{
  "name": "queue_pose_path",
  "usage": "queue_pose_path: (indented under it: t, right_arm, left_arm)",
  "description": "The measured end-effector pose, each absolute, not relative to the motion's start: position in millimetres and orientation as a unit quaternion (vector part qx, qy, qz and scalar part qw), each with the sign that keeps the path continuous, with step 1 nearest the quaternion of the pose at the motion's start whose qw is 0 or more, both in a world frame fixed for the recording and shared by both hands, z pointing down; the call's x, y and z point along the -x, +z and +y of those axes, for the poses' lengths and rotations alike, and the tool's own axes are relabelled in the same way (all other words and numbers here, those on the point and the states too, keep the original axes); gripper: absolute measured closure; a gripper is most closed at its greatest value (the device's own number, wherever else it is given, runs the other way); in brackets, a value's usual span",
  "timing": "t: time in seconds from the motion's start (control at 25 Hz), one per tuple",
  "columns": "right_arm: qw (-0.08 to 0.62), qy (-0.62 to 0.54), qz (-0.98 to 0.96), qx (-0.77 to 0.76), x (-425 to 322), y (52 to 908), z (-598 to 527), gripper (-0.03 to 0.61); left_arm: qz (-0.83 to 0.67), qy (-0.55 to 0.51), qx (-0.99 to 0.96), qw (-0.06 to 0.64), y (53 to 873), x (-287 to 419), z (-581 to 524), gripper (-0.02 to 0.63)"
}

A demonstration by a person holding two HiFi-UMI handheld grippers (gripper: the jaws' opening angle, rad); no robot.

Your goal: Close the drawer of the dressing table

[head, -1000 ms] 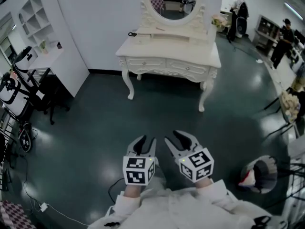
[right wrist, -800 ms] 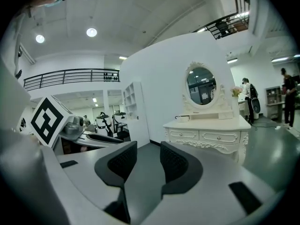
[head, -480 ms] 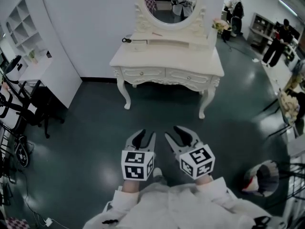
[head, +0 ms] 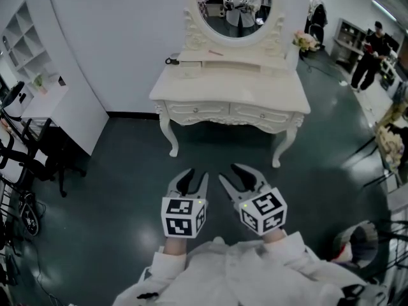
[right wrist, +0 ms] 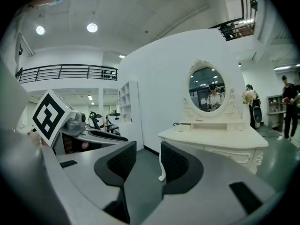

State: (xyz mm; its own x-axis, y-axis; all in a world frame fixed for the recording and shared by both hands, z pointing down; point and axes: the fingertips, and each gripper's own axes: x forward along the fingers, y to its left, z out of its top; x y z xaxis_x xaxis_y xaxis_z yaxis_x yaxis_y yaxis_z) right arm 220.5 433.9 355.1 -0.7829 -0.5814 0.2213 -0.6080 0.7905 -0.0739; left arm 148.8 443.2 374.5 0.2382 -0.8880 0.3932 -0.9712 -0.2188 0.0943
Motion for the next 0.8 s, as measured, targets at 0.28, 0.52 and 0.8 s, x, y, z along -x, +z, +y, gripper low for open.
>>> queue_pose_path:
  t: [0.28,0.52,0.8]
  right_arm:
    - [0.117,0.083,-0.939,-0.313,-208.6,370.5,423.5,0.439]
    - [0.134,0.098,-0.936,-0.309,-200.2,381.5,410.2,0.439]
    - [0.133,0.105,-0.942,-0.289,-178.0,387.7,377.0,0.439]
  left_arm:
    - [-0.604,0.137,-0.766,0.17,385.3,-135.5,427.3,0.494]
    - [-0.606,0.137,-0.761,0.186,399.4,-127.4,419.9,0.494]
    - [-0.614,0.141,-0.75,0.202,409.0,-111.1,396.4,0.494]
